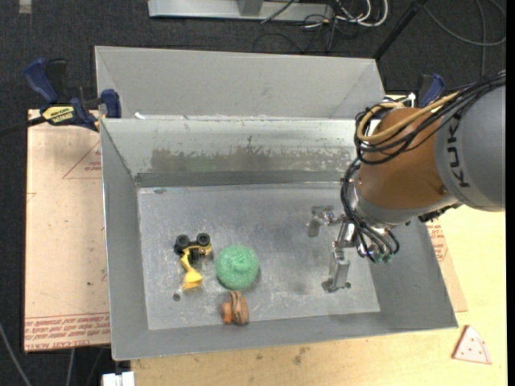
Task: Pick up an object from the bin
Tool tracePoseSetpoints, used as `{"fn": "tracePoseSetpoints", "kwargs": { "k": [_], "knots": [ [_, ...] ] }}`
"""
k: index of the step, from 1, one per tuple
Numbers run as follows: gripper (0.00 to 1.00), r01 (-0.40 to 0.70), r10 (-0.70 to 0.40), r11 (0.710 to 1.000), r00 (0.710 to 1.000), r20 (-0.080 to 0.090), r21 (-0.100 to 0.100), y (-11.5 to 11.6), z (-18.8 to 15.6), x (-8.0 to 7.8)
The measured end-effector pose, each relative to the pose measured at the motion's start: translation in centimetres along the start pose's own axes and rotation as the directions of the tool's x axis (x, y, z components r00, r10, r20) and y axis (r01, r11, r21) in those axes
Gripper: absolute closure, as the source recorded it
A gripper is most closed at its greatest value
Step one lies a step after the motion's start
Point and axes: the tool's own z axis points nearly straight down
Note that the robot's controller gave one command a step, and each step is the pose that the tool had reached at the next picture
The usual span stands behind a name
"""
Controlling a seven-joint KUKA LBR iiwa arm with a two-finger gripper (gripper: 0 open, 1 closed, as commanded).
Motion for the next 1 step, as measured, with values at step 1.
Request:
{"fn": "tracePoseSetpoints", "kwargs": {
  "k": [1],
  "knots": [
    [0.00,0.001,-0.001,1.000,1.000,0.007,0.000,0.01,-0.44,-0.15]
  ]
}}
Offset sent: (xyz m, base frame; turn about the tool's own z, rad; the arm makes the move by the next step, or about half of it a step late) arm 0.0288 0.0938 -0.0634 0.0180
